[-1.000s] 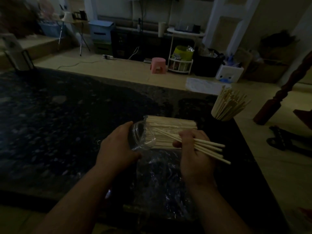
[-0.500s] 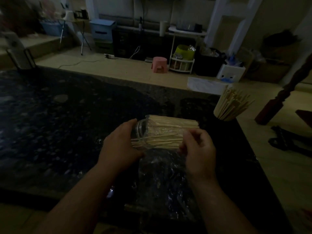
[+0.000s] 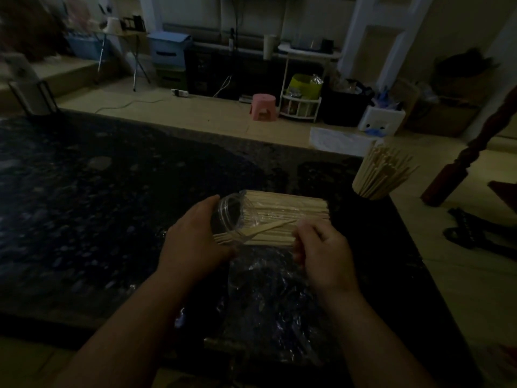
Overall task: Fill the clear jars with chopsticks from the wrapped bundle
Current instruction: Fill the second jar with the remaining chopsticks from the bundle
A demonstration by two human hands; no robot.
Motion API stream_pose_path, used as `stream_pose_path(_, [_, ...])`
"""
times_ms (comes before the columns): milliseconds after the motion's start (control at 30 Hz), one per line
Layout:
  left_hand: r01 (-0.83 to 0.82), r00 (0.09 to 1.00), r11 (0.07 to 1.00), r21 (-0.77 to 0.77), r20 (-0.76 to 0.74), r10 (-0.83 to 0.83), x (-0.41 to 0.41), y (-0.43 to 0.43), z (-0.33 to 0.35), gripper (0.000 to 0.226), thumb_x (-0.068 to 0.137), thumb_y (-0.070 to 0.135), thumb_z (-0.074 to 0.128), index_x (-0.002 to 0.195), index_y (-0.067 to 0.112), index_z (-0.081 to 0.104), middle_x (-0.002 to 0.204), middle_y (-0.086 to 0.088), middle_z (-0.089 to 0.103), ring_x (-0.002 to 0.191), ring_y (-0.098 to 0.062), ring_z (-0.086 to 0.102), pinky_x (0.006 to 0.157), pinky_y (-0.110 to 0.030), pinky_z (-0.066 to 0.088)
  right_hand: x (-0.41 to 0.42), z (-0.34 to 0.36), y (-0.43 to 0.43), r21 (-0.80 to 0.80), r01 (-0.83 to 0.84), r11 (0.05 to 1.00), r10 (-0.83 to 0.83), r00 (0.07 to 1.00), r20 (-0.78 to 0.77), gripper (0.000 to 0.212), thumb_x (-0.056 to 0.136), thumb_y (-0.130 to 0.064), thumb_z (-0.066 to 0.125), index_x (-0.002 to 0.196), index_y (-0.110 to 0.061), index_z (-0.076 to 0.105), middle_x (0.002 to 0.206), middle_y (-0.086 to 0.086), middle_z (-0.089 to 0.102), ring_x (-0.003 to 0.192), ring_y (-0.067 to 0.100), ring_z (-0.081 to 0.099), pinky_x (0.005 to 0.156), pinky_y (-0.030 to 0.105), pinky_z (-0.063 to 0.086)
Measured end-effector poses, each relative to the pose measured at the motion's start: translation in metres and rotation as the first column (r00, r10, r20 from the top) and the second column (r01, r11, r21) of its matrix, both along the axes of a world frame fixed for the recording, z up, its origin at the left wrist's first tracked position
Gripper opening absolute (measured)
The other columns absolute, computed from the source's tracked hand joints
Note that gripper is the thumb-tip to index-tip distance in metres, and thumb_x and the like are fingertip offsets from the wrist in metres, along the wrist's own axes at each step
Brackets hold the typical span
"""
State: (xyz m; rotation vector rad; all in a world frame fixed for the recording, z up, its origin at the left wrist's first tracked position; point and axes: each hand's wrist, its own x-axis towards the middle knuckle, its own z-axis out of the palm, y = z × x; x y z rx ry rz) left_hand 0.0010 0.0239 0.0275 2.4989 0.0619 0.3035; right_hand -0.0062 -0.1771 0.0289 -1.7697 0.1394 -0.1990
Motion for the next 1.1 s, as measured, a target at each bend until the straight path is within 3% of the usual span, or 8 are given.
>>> stream_pose_path(100, [-0.011,1.000,1.000,-0.007,0.001,0.011,0.000,0.000,0.000,0.102,0.058,0.047,0.085,0.146,0.026,0.037,0.145,0.003,0.046,0.128,-0.017,0.047,0.103,-0.031,0.038,-0.002,-0.002,0.000,0.028,-0.088,0.996,0.091,0.988,-0.122,0.030,0.098,-0.021,0.047,0.072,-0.011,0.058,0.062,0.009,0.059,0.050,0.017,0.051,0.047,0.025,0.038])
stream_pose_path(200, [-0.022,1.000,1.000,-0.005,-0.001,0.022,0.000,0.001,-0.002,0.102,0.059,0.046,0.085,0.146,0.026,0.036,0.146,0.002,0.046,0.128,-0.018,0.047,0.104,-0.033,0.038,-0.004,-0.002,-0.001,-0.124,-0.226,0.966,0.200,0.960,-0.194,0.030,0.096,-0.017,0.046,0.068,-0.010,0.056,0.060,0.009,0.063,0.049,0.019,0.057,0.046,0.024,0.043])
stream_pose_path(333, [-0.058,0.998,0.998,-0.025,-0.003,0.058,0.000,0.002,-0.003,0.102,0.057,0.047,0.084,0.145,0.029,0.036,0.144,0.003,0.047,0.127,-0.018,0.048,0.104,-0.034,0.039,-0.006,-0.012,-0.001,-0.540,-0.369,0.756,0.278,0.929,-0.246,0.025,0.089,-0.028,0.055,0.072,-0.011,0.061,0.069,0.003,0.065,0.064,0.017,0.061,0.061,0.034,0.049])
stream_pose_path(400, [-0.078,0.997,0.996,-0.036,-0.018,0.077,0.001,0.003,-0.004,0.103,0.055,0.047,0.084,0.145,0.030,0.036,0.143,0.003,0.048,0.126,-0.018,0.049,0.104,-0.036,0.041,-0.007,-0.019,0.000,-0.631,-0.424,0.650,0.301,0.906,-0.298,0.022,0.089,-0.031,0.053,0.080,-0.014,0.065,0.079,-0.001,0.066,0.073,0.014,0.061,0.066,0.030,0.047])
stream_pose_path(533, [-0.088,0.996,0.995,-0.049,-0.029,0.087,0.002,0.007,-0.004,0.104,0.054,0.047,0.084,0.144,0.031,0.036,0.143,0.004,0.048,0.126,-0.019,0.049,0.103,-0.040,0.043,-0.002,-0.041,0.001,-0.660,-0.514,0.548,0.393,0.855,-0.340,0.032,0.090,-0.017,0.046,0.113,-0.020,0.068,0.126,-0.002,0.059,0.113,0.017,0.055,0.098,0.029,0.044])
stream_pose_path(667, [-0.092,0.996,0.994,-0.058,-0.019,0.091,0.003,0.006,-0.005,0.103,0.057,0.043,0.086,0.145,0.028,0.036,0.144,0.002,0.047,0.127,-0.019,0.048,0.104,-0.039,0.042,0.002,-0.061,0.005,-0.680,-0.510,0.527,0.400,0.855,-0.331,0.056,0.094,-0.016,0.044,0.149,-0.022,0.034,0.159,-0.005,0.020,0.145,0.014,0.021,0.118,0.023,0.015])
stream_pose_path(800, [-0.125,0.992,0.990,-0.064,-0.029,0.124,0.006,0.009,-0.003,0.107,0.055,0.040,0.089,0.146,0.027,0.035,0.144,0.001,0.047,0.128,-0.020,0.048,0.105,-0.040,0.041,0.000,-0.071,0.012,-0.735,-0.469,0.489,0.259,0.883,-0.391,0.063,0.100,-0.039,0.039,0.155,-0.023,0.011,0.162,-0.002,0.005,0.149,0.017,0.003,0.120,0.034,0.006])
stream_pose_path(1100, [-0.138,0.990,0.986,-0.094,-0.046,0.134,0.013,0.014,-0.003,0.110,0.054,0.036,0.091,0.147,0.027,0.033,0.145,0.001,0.046,0.129,-0.020,0.046,0.105,-0.040,0.041,0.038,-0.071,0.022,-0.814,-0.433,0.387,0.196,0.901,-0.387,0.063,0.099,-0.019,0.040,0.154,-0.019,0.010,0.160,0.006,0.012,0.146,0.024,0.014,0.119,0.034,0.006])
